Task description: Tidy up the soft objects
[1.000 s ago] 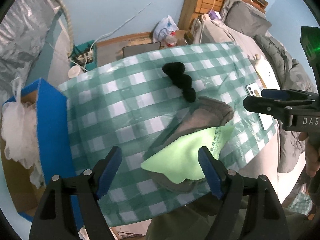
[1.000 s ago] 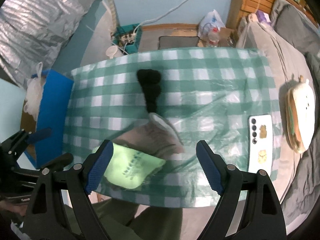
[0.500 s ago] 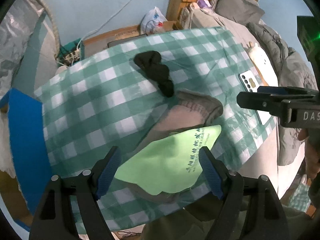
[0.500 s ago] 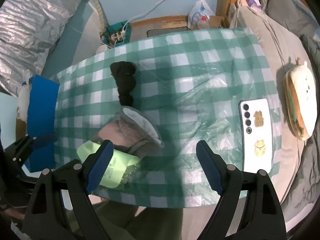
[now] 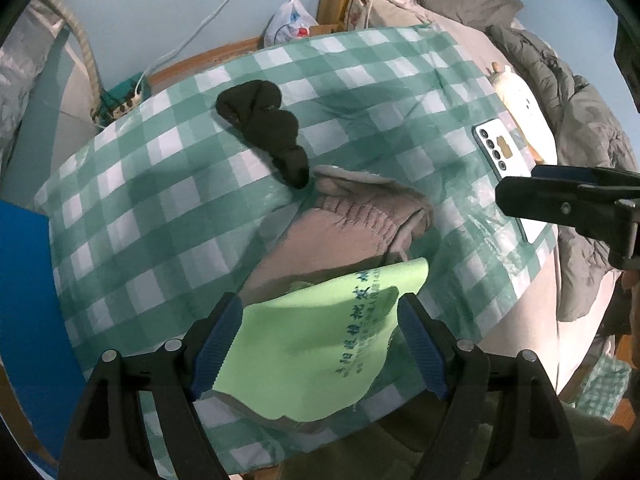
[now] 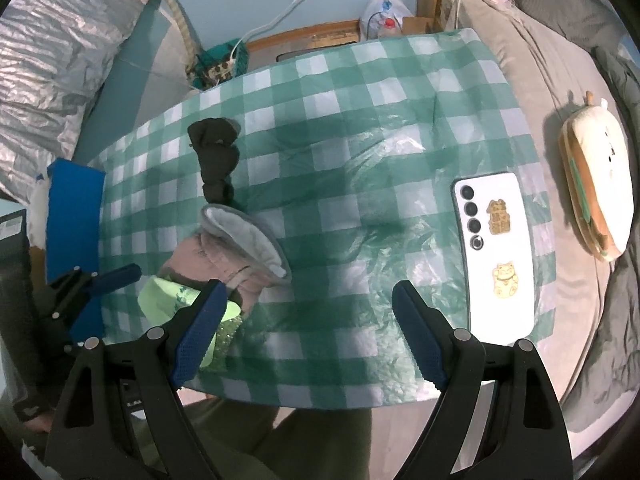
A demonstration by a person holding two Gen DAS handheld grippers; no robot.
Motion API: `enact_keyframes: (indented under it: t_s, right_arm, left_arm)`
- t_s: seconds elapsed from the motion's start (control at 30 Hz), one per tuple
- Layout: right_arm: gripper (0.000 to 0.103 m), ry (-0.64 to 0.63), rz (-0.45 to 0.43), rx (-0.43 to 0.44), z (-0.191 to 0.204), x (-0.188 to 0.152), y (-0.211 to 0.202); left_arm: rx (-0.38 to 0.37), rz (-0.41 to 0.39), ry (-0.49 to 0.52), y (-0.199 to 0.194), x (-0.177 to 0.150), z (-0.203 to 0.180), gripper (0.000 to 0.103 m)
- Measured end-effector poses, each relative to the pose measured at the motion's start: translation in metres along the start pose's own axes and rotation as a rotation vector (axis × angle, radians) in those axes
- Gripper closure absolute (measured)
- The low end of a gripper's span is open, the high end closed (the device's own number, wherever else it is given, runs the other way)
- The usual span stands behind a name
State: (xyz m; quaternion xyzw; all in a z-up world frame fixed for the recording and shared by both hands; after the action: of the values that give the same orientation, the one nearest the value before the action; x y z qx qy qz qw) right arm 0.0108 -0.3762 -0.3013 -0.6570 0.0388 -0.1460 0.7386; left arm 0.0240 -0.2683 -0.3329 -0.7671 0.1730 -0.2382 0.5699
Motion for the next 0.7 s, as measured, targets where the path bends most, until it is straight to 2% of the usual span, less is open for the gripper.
enact_keyframes:
  t_s: [0.03, 0.1, 0.13, 0.3, 0.53, 0.7]
  right_arm:
    - [0.019, -0.005, 0.003, 0.000, 0.000, -0.001, 0.000]
    - [0.019, -0.012, 0.006, 0.000, 0.000, -0.001, 0.001]
    - [0.019, -0.014, 0.008, 0.001, 0.001, -0.002, 0.001]
    - [0.019, -0.019, 0.013, 0.010, 0.005, -0.004, 0.003]
    - [0.019, -0.038, 0.014, 0.019, 0.016, -0.007, 0.004]
    - [0.019, -0.056, 0.018, 0.026, 0.031, -0.010, 0.006]
  left_arm:
    - [0.006, 0.000, 0.000, 0.001, 0.000, 0.000, 0.030]
    - [0.012, 0.013, 0.000, 0.004, -0.001, 0.000, 0.061]
    - [0.013, 0.021, -0.003, 0.006, -0.002, 0.000, 0.067]
    - [0.001, -0.006, -0.034, 0.001, -0.005, 0.007, 0.085]
    - [-0.043, -0.063, -0.121, -0.021, -0.008, 0.025, 0.088]
    - [-0.098, -0.063, -0.202, -0.027, -0.016, 0.040, 0.088]
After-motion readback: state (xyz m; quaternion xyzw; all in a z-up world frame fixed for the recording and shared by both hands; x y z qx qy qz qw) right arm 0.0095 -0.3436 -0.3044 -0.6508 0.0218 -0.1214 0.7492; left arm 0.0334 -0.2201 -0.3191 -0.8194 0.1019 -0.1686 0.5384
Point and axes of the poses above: each gripper's, at about its wrist camera, not at the fingertips, and y roughly the way its jaws point, z to its left, x to its top, the point moved 9 cm from there along y, roughly the way its jaws point, and after that the axes turned 9 degrees about -x, right-handed, at the moved point
